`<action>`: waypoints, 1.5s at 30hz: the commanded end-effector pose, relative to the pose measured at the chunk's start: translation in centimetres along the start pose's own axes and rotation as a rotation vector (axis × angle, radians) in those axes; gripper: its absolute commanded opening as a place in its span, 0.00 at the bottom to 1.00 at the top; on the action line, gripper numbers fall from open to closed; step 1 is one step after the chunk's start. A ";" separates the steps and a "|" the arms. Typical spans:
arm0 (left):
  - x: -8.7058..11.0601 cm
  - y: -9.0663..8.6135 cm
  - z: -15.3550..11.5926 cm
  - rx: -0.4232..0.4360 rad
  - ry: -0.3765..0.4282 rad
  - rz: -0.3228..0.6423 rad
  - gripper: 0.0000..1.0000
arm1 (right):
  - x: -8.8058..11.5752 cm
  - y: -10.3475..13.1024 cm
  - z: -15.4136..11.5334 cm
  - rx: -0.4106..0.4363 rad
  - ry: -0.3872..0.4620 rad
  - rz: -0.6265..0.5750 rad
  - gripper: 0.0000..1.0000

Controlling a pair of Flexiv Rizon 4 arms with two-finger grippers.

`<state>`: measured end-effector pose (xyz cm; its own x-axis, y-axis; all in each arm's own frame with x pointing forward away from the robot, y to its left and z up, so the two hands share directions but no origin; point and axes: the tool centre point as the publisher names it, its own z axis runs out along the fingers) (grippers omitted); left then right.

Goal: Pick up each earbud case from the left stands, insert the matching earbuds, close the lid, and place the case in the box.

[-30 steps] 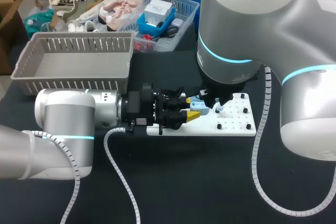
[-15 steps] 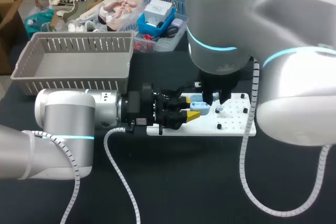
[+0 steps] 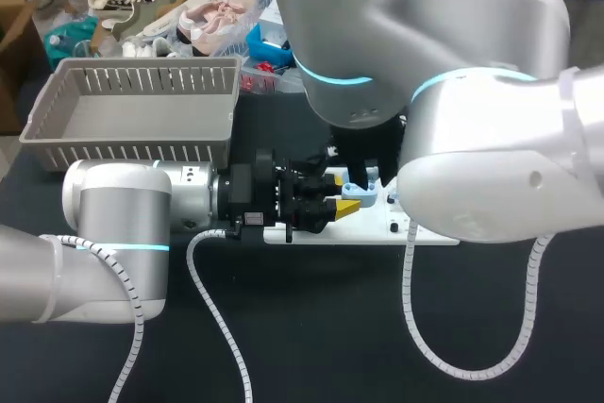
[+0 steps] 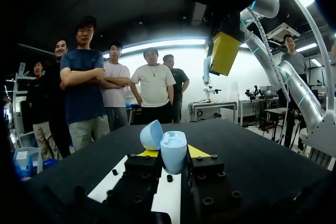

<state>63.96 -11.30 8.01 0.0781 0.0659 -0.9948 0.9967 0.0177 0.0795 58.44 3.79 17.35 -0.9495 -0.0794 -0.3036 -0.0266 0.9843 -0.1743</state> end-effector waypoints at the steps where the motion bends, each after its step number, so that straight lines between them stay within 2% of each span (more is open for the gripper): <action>1: 0.1 0.0 0.1 -0.001 -0.001 0.001 0.00 | 0.1 -0.1 0.0 0.000 -0.002 0.001 0.00; 3: 0.1 0.0 0.1 -0.001 -0.001 0.001 0.00 | 0.1 -0.1 0.0 0.000 -0.002 0.001 0.00; 4: 0.1 0.0 0.1 -0.001 -0.001 0.001 0.00 | -0.1 0.1 -0.1 -0.011 0.031 0.026 0.00; 10: 0.1 0.0 0.1 -0.001 -0.001 0.001 0.00 | -0.9 0.2 0.4 0.012 0.084 0.106 0.00; 17: 0.1 0.0 0.1 -0.001 -0.001 0.001 0.00 | -1.4 0.2 0.9 0.051 0.100 0.145 0.00; 23: 0.1 0.0 0.1 -0.001 -0.001 0.001 0.00 | -1.7 0.3 1.7 0.048 0.126 0.175 0.00; 45: 0.1 0.0 0.1 -0.001 -0.001 0.001 0.00 | -1.7 0.7 3.6 0.060 0.195 0.175 0.00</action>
<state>63.96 -11.30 8.01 0.0781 0.0659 -0.9948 0.9967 0.0177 0.0795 61.01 3.86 14.38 -0.9802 0.1276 -0.1513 0.1552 0.9700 -0.1872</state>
